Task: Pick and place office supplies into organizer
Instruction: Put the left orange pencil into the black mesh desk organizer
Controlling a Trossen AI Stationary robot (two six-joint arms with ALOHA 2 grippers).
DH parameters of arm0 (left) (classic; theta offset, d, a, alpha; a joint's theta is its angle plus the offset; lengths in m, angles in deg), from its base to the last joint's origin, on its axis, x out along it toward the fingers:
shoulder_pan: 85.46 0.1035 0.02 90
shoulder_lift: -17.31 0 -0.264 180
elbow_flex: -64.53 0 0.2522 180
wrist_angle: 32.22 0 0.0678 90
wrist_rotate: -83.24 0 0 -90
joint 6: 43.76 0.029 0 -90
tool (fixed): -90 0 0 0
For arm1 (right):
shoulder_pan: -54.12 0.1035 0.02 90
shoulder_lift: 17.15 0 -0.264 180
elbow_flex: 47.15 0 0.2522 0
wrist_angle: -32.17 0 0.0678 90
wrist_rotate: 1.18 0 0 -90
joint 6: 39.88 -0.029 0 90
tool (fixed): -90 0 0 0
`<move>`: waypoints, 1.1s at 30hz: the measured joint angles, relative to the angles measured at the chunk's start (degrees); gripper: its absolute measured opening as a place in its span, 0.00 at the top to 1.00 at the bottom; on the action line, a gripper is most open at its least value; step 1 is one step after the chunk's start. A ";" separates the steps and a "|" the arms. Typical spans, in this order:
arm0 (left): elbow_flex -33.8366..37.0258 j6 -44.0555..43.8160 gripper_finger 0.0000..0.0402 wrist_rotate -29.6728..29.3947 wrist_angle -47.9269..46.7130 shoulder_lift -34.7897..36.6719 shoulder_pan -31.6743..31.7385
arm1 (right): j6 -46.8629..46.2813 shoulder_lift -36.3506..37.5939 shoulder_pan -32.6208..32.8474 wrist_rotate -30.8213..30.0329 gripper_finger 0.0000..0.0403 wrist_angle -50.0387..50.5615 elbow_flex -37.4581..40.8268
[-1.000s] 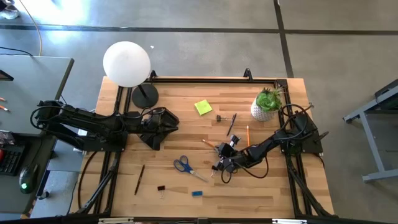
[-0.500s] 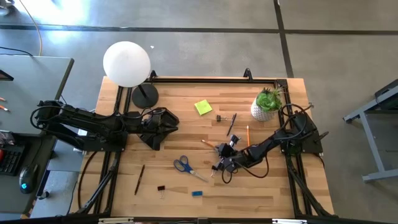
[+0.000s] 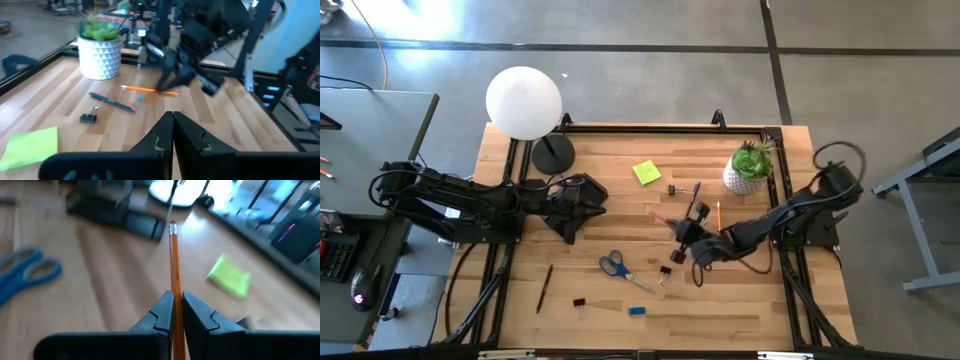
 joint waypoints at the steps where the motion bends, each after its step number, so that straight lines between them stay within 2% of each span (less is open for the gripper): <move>1: 0.01 0.24 1.00 0.21 1.00 0.00 0.00 | 1.70 1.80 0.08 -1.10 0.96 0.01 -0.03; 6: 0.01 2.15 1.00 3.81 10.46 0.00 0.00 | 10.96 11.09 1.58 -4.88 0.99 -2.05 -0.06; 9: -0.01 3.45 1.00 4.25 17.59 -0.66 -0.02 | 16.54 15.03 2.35 -3.74 0.98 -6.61 -0.09; 13: -0.02 6.22 0.92 3.71 23.16 -3.89 -0.02 | 22.83 16.39 2.35 3.85 0.96 -16.01 -0.15; 17: 0.00 6.35 0.74 1.28 27.94 -9.46 -0.02 | 26.28 15.37 1.13 10.07 0.97 -22.53 -0.15; 21: -0.02 6.35 0.54 0.33 39.14 -15.67 0.07 | 26.72 13.77 -1.25 15.80 0.99 -26.86 -0.15; 24: -0.56 5.43 0.43 0.94 47.96 -19.78 0.07 | 26.93 12.24 -3.45 20.29 0.97 -30.72 -0.15; 28: -3.98 3.56 0.38 2.08 48.36 -23.89 0.07 | 28.43 10.33 -6.47 26.03 0.97 -36.79 -0.15; 33: -8.58 1.83 0.40 2.13 48.23 -27.85 -0.02 | 26.67 7.85 -9.74 31.61 0.98 -39.89 -0.15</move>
